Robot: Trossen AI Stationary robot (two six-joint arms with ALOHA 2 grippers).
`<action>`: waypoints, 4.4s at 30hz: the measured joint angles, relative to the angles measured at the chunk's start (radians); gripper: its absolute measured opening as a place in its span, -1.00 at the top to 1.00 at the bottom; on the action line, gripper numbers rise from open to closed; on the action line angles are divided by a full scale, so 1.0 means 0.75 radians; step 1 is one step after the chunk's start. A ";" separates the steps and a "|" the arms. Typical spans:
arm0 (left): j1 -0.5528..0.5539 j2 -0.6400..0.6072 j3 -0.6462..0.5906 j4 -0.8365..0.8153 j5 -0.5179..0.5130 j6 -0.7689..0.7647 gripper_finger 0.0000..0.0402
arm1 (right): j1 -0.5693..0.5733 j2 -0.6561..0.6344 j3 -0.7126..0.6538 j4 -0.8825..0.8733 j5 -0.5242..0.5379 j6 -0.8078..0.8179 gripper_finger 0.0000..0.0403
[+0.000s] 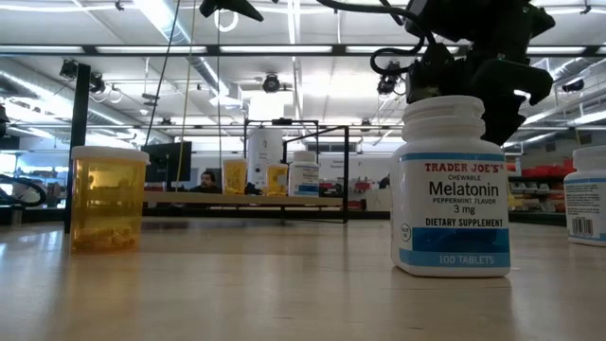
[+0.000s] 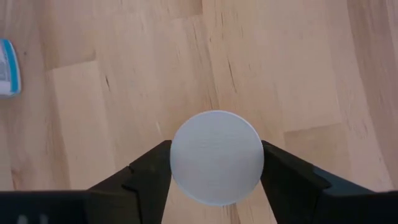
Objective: Pick and place medicine bottles onto shelf by color
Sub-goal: Put the orange pill bottle on the shelf
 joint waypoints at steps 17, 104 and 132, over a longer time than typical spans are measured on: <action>0.000 -0.001 0.000 0.071 0.003 0.012 -0.14 | -0.160 0.000 0.383 -0.006 0.025 -0.089 -0.16; 0.054 -0.157 0.001 0.111 0.000 0.105 -0.14 | -0.508 0.960 1.438 -0.167 -0.062 -0.451 -0.38; 0.055 -0.158 0.000 -0.118 0.033 0.058 -0.14 | -0.494 0.642 1.439 -0.427 -0.080 -0.378 -0.40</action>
